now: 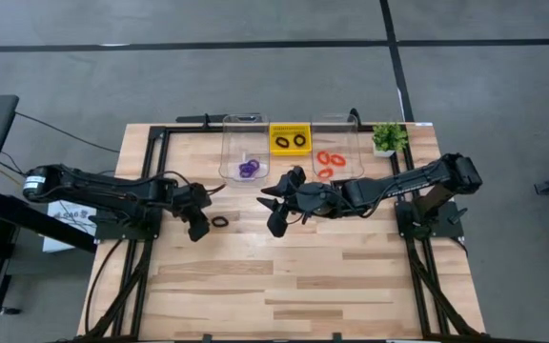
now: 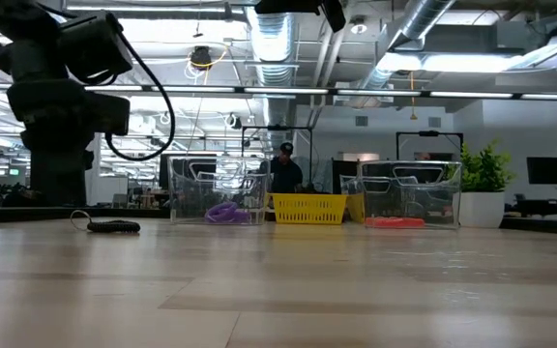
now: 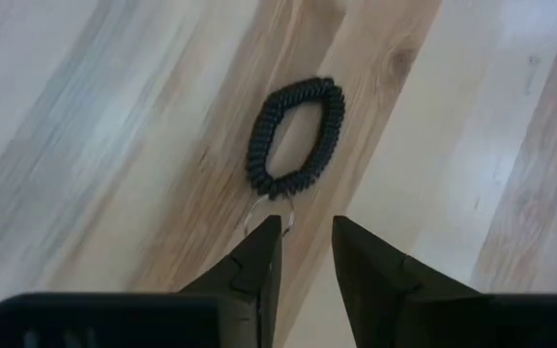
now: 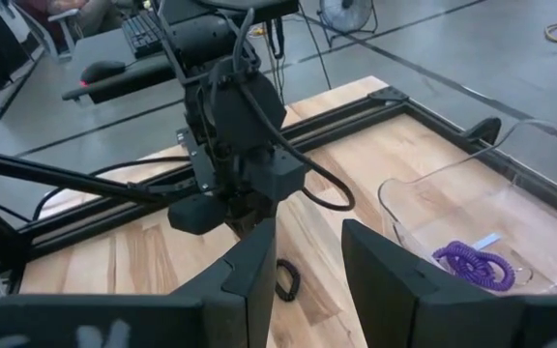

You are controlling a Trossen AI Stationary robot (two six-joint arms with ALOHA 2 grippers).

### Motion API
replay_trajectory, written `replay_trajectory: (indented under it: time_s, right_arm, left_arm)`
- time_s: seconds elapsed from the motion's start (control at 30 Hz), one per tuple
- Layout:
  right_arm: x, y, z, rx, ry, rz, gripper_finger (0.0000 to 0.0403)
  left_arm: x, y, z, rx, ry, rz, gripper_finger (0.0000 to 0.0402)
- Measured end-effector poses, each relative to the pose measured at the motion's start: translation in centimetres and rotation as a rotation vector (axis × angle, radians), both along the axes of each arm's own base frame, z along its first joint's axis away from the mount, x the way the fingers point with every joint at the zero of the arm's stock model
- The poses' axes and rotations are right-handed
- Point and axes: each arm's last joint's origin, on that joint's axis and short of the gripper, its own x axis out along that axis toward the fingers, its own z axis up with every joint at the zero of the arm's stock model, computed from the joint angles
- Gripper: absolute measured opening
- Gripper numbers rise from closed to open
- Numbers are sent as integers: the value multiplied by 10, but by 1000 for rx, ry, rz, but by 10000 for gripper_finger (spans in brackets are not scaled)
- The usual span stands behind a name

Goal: Sort spring keychains
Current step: Put the black spring keychain into the yellow bin

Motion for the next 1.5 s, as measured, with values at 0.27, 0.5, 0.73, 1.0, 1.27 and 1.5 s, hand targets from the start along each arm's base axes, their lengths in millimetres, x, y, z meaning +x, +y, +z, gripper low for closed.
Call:
replay_trajectory:
  time_s: [0.27,0.5,0.73,1.0,1.27,1.5]
  right_arm:
    - [0,0,1,2,-7,0,110]
    - [0,0,1,2,-7,0,111]
    - [0,0,1,11,-10,-4,111]
    - [0,1,1,11,-10,-3,111]
    - [0,1,1,18,-12,-5,111]
    - [0,2,1,31,-15,-8,111]
  left_arm:
    - [0,0,-1,10,-10,-21,92]
    - [2,-1,-6,-9,20,-33,92]
    - [6,0,-12,-12,41,-30,92]
    - [7,0,-12,10,36,-22,92]
    - [7,1,-12,29,34,-14,29]
    - [9,1,-11,47,14,-4,6]
